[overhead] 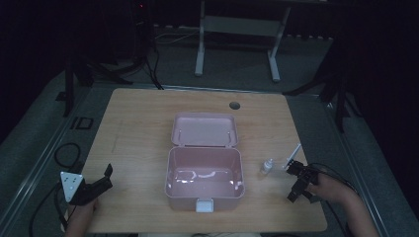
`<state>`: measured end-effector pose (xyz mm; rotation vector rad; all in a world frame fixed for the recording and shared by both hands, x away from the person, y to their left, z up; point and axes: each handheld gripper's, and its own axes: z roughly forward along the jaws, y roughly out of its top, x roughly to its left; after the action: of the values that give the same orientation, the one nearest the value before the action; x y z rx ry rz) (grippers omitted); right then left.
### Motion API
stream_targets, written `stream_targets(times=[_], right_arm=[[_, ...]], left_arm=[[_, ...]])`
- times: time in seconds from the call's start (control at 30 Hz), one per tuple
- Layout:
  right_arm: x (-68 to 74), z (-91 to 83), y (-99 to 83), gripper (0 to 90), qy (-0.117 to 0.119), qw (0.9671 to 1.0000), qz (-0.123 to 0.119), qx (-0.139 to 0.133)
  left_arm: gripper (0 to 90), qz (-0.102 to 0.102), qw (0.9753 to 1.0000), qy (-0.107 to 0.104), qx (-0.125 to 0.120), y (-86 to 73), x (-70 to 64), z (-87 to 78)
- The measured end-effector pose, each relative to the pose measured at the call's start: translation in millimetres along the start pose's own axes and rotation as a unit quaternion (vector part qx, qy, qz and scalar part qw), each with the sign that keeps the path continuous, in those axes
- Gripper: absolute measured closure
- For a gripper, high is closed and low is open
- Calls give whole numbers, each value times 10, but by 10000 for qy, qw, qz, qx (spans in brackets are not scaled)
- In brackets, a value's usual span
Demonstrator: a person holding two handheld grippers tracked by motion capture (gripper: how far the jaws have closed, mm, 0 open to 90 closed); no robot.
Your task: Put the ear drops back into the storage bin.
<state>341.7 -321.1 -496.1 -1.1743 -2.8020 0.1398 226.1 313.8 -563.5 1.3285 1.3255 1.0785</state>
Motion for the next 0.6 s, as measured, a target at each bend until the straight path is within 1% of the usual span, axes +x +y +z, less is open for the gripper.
stream_targets(times=[0.03,0.1,0.17,0.27,0.4,0.47,0.6], right_arm=[[0,-2,13,134,-14,10000,-33,-18],[-1,-15,46,130,41,9999,-90,-46],[-3,-33,89,130,46,9999,-94,-110],[4,-48,162,130,7,9998,-137,-141],[-7,-53,271,128,3,9999,-107,-119],[-14,-61,324,128,-1,9998,-141,-126],[-21,-108,436,135,-52,9996,-115,-251]], left_arm=[[23,0,10000,0,0,0,0,0],[23,0,10000,1,1,0,0,0],[24,-6,10000,-1,2,0,1,0],[24,-1,10000,0,0,0,0,0],[24,-3,10000,-2,1,0,1,0],[24,-2,10000,-5,4,0,2,0],[24,-7,10000,-7,5,0,2,1]])
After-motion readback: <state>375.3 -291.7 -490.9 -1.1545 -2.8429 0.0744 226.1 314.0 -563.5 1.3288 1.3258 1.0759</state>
